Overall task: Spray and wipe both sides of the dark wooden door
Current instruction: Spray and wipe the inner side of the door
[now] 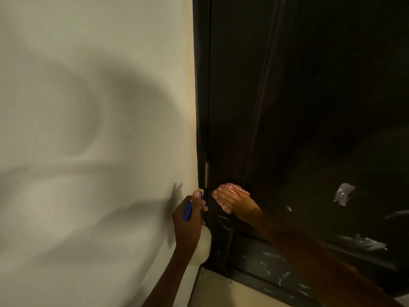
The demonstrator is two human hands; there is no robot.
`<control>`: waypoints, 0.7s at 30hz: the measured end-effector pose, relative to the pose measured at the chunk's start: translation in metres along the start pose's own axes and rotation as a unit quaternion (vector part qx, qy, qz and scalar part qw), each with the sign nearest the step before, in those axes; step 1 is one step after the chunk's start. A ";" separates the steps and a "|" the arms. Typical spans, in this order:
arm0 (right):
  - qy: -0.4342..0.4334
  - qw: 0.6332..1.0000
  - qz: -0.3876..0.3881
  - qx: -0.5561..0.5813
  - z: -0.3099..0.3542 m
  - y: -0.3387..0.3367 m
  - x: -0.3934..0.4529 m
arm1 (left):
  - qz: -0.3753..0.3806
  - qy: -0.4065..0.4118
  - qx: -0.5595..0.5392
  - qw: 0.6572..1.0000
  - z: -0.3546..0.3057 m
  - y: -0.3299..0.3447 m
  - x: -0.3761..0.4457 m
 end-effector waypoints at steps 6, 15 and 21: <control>-0.063 0.991 0.023 -0.116 0.024 0.014 0.019 | -0.015 -0.040 -0.006 0.999 0.029 0.011 -0.001; 0.065 0.978 -0.187 -0.072 -0.047 -0.121 -0.051 | 0.013 -0.024 -0.019 0.999 -0.027 0.034 0.003; 0.190 0.923 -0.327 -0.076 -0.119 -0.200 -0.151 | 0.075 0.027 -0.016 0.997 -0.074 0.073 0.000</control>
Point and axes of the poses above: each hand's wrist, its own x-axis towards the middle knuckle, its own y-axis out of the palm, z = x × y, the point moved 5 cm from there along x, towards the middle knuckle, and after that the axes turned 14 degrees about x, right-handed, at the moved point
